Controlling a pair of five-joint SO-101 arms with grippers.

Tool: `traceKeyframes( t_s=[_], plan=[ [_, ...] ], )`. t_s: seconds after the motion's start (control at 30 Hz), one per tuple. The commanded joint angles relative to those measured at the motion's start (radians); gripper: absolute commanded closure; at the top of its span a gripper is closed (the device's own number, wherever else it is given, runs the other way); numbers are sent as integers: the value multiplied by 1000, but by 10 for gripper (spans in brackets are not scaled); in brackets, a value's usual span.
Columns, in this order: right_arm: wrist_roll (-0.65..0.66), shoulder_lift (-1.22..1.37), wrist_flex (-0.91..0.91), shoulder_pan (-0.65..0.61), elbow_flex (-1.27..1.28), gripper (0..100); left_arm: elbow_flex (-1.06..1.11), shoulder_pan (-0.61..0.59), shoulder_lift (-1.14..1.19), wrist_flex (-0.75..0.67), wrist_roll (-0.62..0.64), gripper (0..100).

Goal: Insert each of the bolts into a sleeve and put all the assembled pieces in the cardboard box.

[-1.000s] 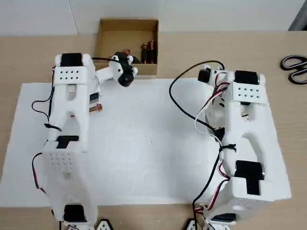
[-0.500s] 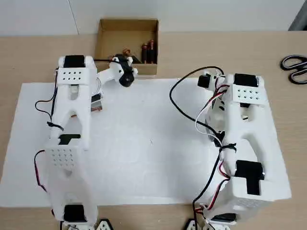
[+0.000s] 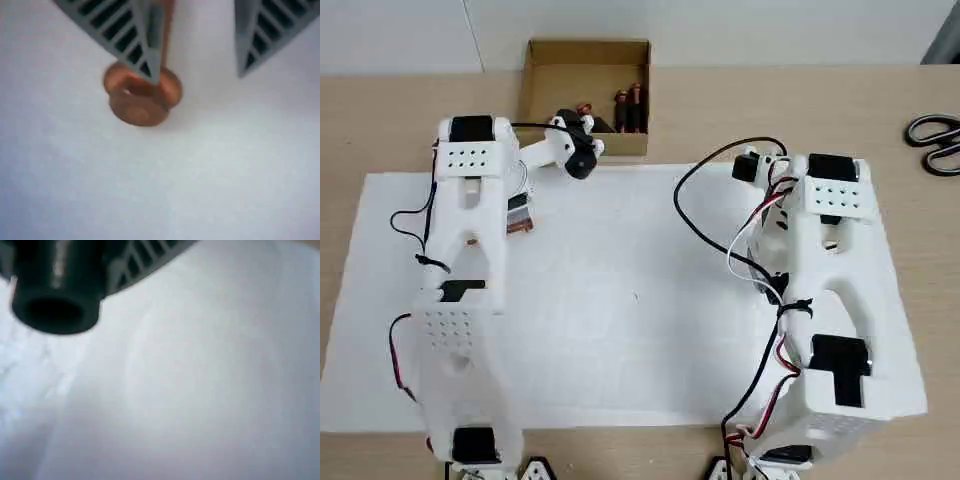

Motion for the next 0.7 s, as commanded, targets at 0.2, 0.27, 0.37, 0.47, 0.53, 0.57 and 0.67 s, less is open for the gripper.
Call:
traceKeyframes(
  t_s=[0.2,0.27,0.37,0.47,0.53,0.57,0.67],
  plan=[
    [8,-51,-10,5,-5,994,-39,-54,-20,109,-28,903],
    [8,-51,-10,5,-5,994,-59,-60,-20,112,-28,903],
    [8,-51,-10,5,-5,994,-58,-58,-20,112,-26,903],
    [6,-51,-10,5,-5,994,-21,-51,-20,112,-26,903],
    [6,-51,-10,5,-5,994,1,-41,-15,112,-26,903],
    [6,-51,-10,5,-5,994,8,-38,-12,112,-26,903],
    [6,-51,-10,5,-5,994,16,-35,-9,109,-26,903]
  ],
)
